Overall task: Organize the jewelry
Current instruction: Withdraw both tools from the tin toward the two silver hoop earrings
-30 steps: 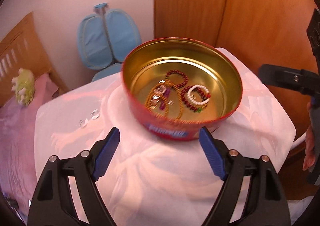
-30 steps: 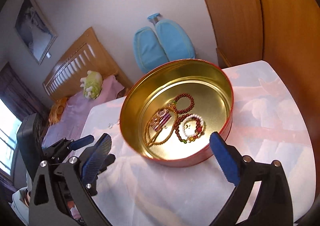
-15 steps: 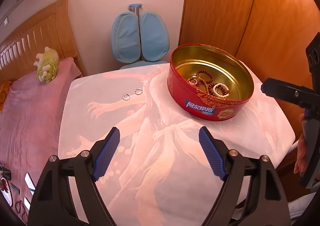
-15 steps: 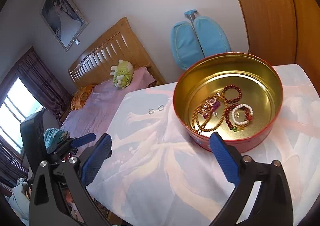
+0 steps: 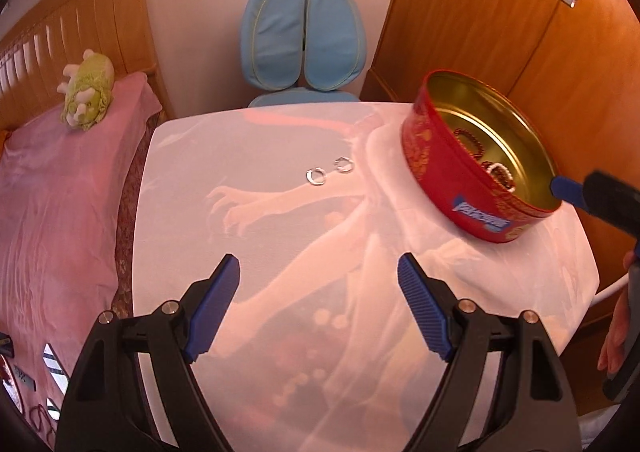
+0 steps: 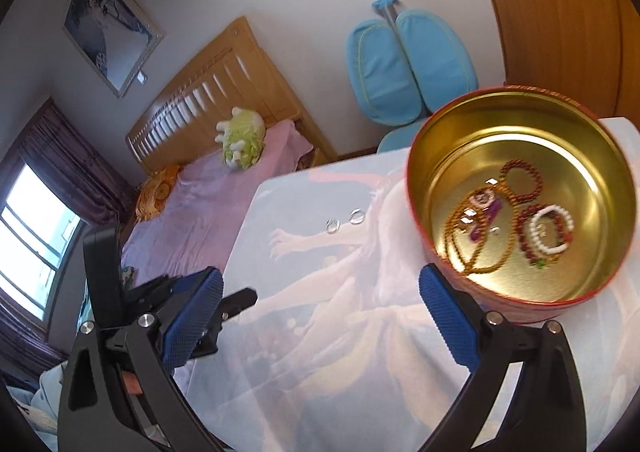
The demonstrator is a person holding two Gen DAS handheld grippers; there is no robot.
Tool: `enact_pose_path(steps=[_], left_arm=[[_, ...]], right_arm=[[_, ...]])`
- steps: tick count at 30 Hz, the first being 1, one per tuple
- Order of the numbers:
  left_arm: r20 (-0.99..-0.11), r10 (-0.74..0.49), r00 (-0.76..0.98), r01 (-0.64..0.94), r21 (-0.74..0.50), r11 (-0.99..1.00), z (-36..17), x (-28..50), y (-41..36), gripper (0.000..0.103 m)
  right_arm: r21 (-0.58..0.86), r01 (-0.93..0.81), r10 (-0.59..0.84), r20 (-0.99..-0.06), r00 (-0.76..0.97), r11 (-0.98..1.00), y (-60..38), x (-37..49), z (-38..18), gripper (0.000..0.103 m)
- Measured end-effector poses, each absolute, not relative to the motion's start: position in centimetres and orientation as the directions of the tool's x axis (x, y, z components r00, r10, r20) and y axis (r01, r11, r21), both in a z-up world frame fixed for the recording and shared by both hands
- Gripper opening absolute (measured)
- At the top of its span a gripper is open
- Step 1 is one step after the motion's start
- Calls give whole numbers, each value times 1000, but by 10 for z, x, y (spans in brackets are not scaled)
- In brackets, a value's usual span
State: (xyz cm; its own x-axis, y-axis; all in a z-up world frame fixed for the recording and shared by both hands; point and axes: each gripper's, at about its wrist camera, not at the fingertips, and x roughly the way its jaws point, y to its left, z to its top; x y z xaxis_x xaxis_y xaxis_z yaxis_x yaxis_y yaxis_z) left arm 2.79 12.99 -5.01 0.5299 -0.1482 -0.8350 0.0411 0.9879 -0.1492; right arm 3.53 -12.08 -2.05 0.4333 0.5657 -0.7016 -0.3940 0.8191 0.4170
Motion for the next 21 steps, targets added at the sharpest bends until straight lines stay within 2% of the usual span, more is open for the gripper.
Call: enact_pose_path(steps=[6,13,21], left_arm=[[-857,-215,468,85,-199,976,-77,51,151,80],[-892,-208,401,193,-139,971,-104,95,148,80],[-853,-277,442,429,-71,901,-110,133,140,80]], right_arm=[[401,-356,521,-768,372,844,-81,56,-45,99],[284,-308,376,-876,302,908,-38,98,-70,99],[207,-257,279,-918,283,944,-18,139,-95,98]])
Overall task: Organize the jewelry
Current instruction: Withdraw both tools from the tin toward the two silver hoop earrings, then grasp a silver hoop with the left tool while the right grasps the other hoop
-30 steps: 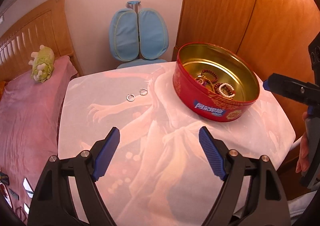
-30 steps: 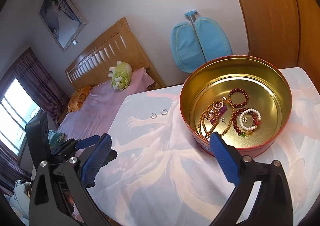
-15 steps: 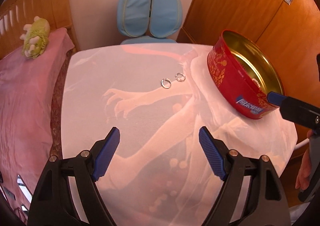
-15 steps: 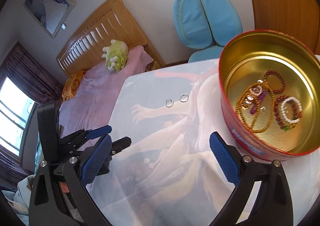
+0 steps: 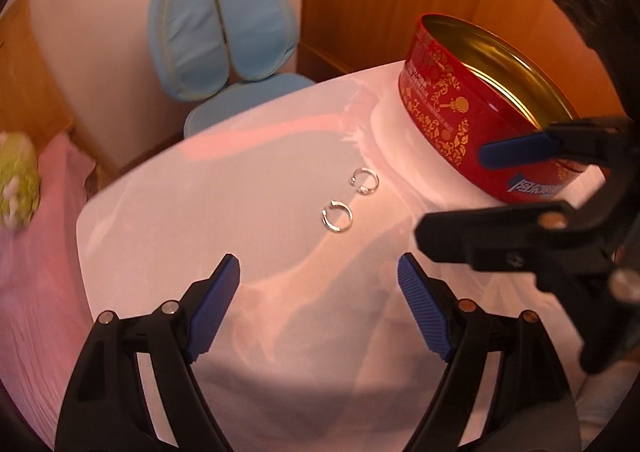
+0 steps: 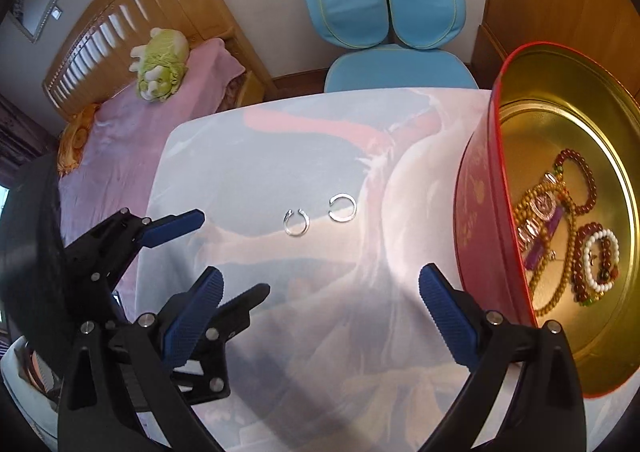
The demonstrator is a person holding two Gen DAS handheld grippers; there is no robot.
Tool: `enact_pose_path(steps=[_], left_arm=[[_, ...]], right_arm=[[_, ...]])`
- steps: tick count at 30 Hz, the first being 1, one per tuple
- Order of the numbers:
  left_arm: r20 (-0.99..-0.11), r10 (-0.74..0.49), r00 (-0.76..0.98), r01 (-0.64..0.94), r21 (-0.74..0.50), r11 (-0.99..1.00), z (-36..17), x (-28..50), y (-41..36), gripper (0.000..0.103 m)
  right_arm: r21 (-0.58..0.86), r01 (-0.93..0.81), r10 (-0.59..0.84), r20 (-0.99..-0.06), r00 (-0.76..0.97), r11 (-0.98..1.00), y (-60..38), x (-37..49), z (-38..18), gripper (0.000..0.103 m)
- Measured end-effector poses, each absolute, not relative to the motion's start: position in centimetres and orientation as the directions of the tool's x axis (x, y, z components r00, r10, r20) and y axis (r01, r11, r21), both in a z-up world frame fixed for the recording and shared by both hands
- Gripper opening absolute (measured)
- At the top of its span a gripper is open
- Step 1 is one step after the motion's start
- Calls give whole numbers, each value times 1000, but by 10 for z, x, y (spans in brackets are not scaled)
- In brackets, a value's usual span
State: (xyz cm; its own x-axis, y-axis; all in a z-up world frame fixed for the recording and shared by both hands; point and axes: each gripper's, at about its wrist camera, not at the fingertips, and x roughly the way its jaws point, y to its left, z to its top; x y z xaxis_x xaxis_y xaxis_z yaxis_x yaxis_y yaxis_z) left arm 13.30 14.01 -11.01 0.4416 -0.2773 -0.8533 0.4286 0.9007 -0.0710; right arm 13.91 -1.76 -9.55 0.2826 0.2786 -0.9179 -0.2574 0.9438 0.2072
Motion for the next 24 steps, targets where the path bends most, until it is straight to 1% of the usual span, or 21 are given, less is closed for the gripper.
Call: enact_pose_path(steps=[2,7,8,9,10,11,14,16,20,22,24], left_arm=[[-851,-274,448,440,-57,896,-113,140,144,80],[-835,-340,432,427,-143,893,-116,148,158,80],[-835,-348,427,429,-152,891,-117,149,158,80],[-837,-347,424,430,-152,890,-117,151,158,79],[-839,-342,423,431,-146,890,-118,151,157,79],[-839,-343,422,435,-144,889,-118,152,155,79],[-829,-368,420,452,-161,878,-117,152,153,80],[-822,-384,420,467,-167,868,-117,152,149,79],[-821,-392,415,491,-160,856,-121,156,139,79],[-816,-399,417,513,-151,845,-123,158,132,79],[-812,-391,433,540,-113,834,-127,157,124,79]], right_arm=[[199,-263,274,-918,288,944,-12,145,-97,98],[206,-279,285,-916,282,938,-3,156,-110,98],[202,-282,282,-917,280,938,-4,158,-113,97],[171,-286,255,-923,288,943,-3,159,-115,95],[124,-287,212,-931,297,950,-3,158,-116,89],[108,-287,196,-934,298,952,-4,158,-117,84],[112,-261,188,-938,290,959,-19,157,-120,79],[76,-227,144,-942,302,971,-31,157,-121,78],[85,-159,133,-938,320,984,-58,161,-121,78],[118,-172,168,-935,313,978,-61,164,-120,78],[124,-235,194,-932,305,964,-51,166,-118,78]])
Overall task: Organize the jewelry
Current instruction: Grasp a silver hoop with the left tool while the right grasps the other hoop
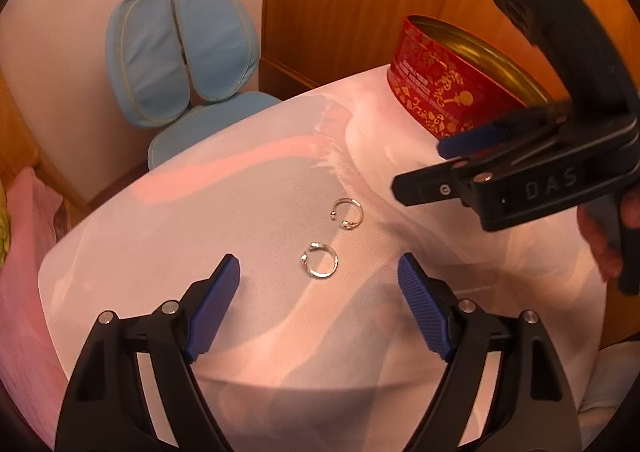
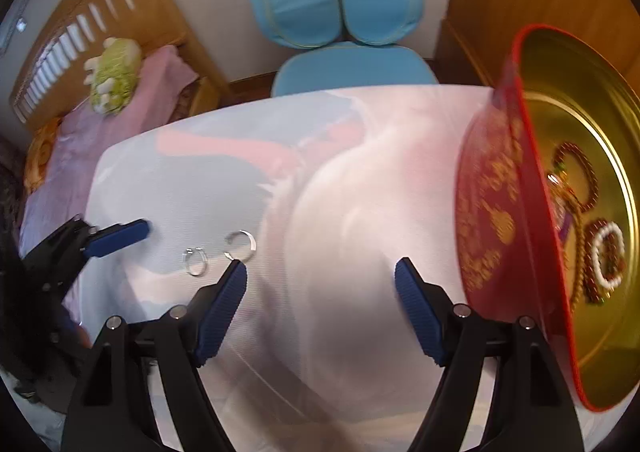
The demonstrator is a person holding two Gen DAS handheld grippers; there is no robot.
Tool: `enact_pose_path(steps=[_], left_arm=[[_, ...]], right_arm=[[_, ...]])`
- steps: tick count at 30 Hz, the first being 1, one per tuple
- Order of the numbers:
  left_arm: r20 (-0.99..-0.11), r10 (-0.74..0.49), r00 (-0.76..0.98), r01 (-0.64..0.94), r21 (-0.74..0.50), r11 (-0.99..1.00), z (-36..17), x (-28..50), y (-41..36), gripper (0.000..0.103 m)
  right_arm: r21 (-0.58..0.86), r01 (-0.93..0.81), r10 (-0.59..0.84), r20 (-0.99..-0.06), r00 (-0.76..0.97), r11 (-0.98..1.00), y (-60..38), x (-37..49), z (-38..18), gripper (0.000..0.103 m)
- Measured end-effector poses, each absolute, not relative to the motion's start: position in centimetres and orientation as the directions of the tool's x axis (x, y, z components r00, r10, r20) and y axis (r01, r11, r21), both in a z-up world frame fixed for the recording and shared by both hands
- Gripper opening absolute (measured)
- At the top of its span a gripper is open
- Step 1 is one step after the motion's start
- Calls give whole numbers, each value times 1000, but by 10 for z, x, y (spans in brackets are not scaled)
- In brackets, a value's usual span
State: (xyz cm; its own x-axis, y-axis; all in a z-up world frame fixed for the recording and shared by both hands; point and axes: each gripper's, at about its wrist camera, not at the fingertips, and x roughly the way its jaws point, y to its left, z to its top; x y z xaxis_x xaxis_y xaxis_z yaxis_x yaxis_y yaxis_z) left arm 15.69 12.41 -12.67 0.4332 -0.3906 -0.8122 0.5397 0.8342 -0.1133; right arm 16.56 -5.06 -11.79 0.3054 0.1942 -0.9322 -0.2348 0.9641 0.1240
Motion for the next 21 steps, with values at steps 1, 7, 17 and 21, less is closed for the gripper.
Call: enact_pose_path(steps=[1,7,17,21], left_arm=[[-813,-382,440,549,-93,830,-129,156,121,79],[-806,-358,472,551,-48,833,-136,154,119,73],[-782,-354,514,569,2,822,-139,152,121,61],[-781,-384,493,621,6,784,-137,148,112,20]], right_arm=[[118,-265,198,-933,299,957,-44,166,-118,78],[83,-345,182,-947,266,935,-13,170,-131,66],[-20,-402,114,-945,306,915,2,161,-136,26],[-11,-430,126,-949,290,903,5,159,-136,18]])
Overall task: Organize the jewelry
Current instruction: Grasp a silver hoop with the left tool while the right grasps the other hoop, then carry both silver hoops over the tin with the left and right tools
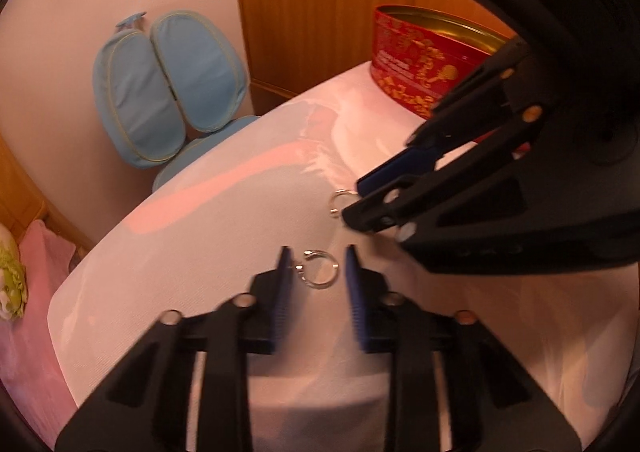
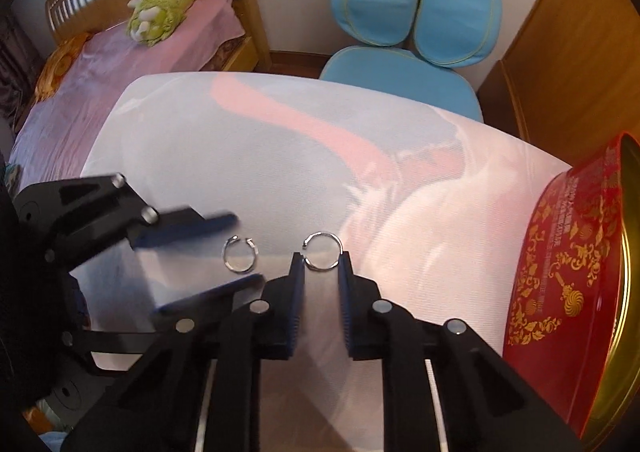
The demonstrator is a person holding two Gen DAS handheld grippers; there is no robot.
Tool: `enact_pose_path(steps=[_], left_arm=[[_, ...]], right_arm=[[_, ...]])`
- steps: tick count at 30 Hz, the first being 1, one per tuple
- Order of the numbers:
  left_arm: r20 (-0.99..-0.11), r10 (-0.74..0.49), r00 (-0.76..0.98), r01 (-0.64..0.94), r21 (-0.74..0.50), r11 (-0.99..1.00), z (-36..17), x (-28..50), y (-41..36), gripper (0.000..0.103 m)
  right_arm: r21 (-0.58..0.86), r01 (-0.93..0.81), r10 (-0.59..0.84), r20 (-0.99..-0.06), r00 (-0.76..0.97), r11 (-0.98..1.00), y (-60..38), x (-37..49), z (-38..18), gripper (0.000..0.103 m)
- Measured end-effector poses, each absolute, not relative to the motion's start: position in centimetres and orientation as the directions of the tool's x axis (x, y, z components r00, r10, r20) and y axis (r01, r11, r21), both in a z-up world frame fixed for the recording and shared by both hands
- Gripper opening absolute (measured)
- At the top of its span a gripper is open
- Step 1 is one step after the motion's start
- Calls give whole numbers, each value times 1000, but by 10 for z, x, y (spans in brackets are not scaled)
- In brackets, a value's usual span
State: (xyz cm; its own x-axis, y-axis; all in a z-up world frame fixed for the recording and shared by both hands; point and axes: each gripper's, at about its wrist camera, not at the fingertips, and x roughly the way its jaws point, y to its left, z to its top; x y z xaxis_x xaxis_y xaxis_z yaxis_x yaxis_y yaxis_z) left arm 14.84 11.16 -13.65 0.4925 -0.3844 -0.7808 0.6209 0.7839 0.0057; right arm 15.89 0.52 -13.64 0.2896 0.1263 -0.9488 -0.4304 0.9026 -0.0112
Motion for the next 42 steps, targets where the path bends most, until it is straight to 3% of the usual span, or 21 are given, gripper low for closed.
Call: enact_pose_path(steps=[1,2,11,12,14,15,21,22,24,32,42], left_arm=[[-784,-378,492,618,8,786,-136,149,110,21],[-787,-379,487,612,-2,791,-136,150,110,20],[-783,-398,477,538,-97,837,-131,142,122,20],[-780,-398,483,528,-104,843,-130,141,123,20],[-781,-392,486,510,-110,853,-129,140,125,20],[-782,-384,492,504,-105,857,-129,139,126,20],[-785,-359,506,467,-101,878,-124,134,142,20],[-784,-355,508,460,-101,882,-123,133,146,20],[-782,-350,515,446,-105,889,-121,132,153,20],[-762,-358,539,437,-109,893,-106,128,154,20],[-723,-333,605,437,-48,898,-55,100,101,20]], right_arm=[[9,-416,139,-949,284,909,2,159,-136,14],[28,-398,149,-950,275,917,-1,160,-136,1],[85,-365,201,-935,294,927,-15,148,-126,3],[82,-362,196,-936,292,928,-15,149,-126,9],[57,-383,191,-927,324,922,-9,150,-126,54],[44,-402,192,-922,337,915,-5,150,-126,57],[-35,-461,168,-905,391,887,15,159,-143,57],[-27,-471,182,-901,393,882,15,158,-144,53],[-37,-497,191,-896,400,867,17,155,-143,20],[32,-438,261,-841,474,899,-6,129,-99,21],[120,-391,345,-739,579,912,-83,60,-43,21]])
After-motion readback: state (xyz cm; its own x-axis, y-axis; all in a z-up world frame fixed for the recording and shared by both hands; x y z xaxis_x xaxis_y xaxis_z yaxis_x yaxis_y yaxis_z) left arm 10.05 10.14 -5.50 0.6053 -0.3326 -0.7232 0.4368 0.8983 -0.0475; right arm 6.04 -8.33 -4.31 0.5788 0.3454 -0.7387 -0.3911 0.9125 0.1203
